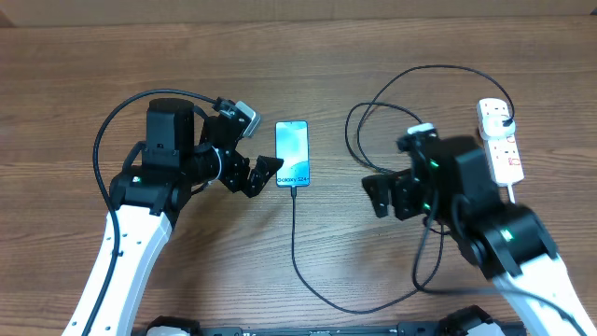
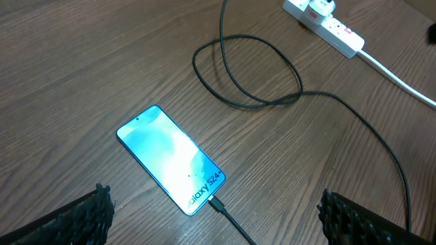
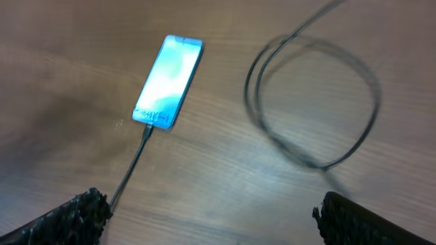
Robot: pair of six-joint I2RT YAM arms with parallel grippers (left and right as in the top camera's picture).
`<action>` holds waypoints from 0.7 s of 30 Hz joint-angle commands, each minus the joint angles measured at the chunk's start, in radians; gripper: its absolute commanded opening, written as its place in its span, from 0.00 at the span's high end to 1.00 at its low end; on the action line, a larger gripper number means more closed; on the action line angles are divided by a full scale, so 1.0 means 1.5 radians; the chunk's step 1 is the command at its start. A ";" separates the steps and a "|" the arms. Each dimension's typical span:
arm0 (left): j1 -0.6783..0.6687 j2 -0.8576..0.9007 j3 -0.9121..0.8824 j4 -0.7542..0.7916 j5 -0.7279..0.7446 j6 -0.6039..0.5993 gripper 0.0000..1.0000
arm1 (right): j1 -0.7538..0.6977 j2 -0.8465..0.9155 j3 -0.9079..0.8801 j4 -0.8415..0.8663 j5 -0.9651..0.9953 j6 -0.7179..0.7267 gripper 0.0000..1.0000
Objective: Plug charger to phone and switch on socket
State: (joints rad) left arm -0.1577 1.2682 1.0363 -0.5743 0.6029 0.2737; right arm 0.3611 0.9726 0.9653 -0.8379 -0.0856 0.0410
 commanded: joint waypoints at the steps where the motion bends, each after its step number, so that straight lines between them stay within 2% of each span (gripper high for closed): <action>1: -0.003 0.003 0.000 0.002 0.010 0.020 0.00 | -0.042 -0.070 -0.058 0.032 0.011 -0.049 0.00; 8: -0.003 0.003 0.000 0.002 0.010 0.020 0.01 | -0.111 -0.222 -0.231 0.135 0.001 -0.048 0.00; 15: -0.003 0.003 0.000 0.002 0.010 0.020 0.00 | -0.121 -0.386 -0.443 0.318 -0.050 -0.043 0.00; 21: -0.003 0.003 0.000 0.002 0.010 0.020 0.01 | -0.121 -0.479 -0.565 0.447 -0.056 0.027 0.00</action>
State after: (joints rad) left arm -0.1577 1.2682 1.0363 -0.5747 0.6029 0.2733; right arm 0.1837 0.3054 0.1677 -0.2085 -0.1524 0.0212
